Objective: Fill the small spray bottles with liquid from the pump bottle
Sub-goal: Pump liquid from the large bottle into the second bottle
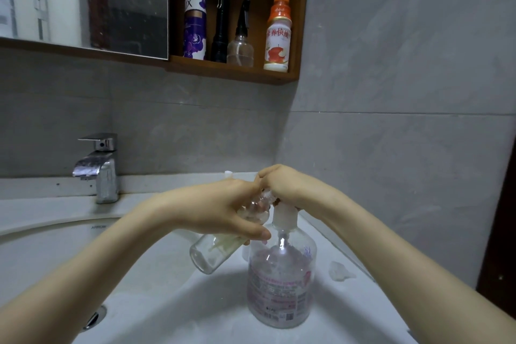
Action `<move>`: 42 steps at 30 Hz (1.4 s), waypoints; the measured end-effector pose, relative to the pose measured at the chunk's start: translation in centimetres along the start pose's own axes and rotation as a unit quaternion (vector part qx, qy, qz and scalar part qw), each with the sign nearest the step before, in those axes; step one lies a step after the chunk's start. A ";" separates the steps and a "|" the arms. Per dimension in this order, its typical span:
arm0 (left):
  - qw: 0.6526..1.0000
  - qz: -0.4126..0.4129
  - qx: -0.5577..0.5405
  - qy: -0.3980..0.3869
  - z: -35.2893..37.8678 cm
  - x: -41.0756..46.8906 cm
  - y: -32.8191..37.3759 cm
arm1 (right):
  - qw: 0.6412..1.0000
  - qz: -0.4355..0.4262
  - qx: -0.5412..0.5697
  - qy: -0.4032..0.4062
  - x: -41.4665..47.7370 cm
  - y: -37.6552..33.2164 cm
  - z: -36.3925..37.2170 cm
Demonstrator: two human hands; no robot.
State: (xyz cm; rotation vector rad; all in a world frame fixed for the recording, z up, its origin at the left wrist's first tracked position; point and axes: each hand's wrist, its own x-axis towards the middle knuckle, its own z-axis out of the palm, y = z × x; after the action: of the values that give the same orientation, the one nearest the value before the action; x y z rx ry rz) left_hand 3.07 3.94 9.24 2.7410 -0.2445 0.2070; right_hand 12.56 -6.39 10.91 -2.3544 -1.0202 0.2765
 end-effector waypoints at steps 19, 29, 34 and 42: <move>1.000 0.000 -0.021 0.002 -0.6 -0.2 0.1 | 0.999 0.021 -0.040 -0.028 -0.3 -1.2 -0.5; 1.000 0.011 -0.006 -0.001 -0.3 0.3 -0.1 | 0.997 -0.005 -0.067 -0.041 -0.1 -0.4 -0.6; 1.000 0.015 0.001 0.005 -0.1 0.2 -0.3 | 0.999 -0.007 -0.030 -0.016 0.9 0.3 -0.1; 0.999 0.007 -0.041 0.001 -0.6 0.0 -0.1 | 0.995 0.014 -0.093 -0.039 0.1 -1.0 -0.9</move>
State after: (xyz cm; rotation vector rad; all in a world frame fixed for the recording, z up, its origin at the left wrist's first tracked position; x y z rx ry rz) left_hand 3.04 4.21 9.72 2.6576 -0.2650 0.1986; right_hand 12.36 -6.18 12.23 -2.5452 -1.0921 0.2972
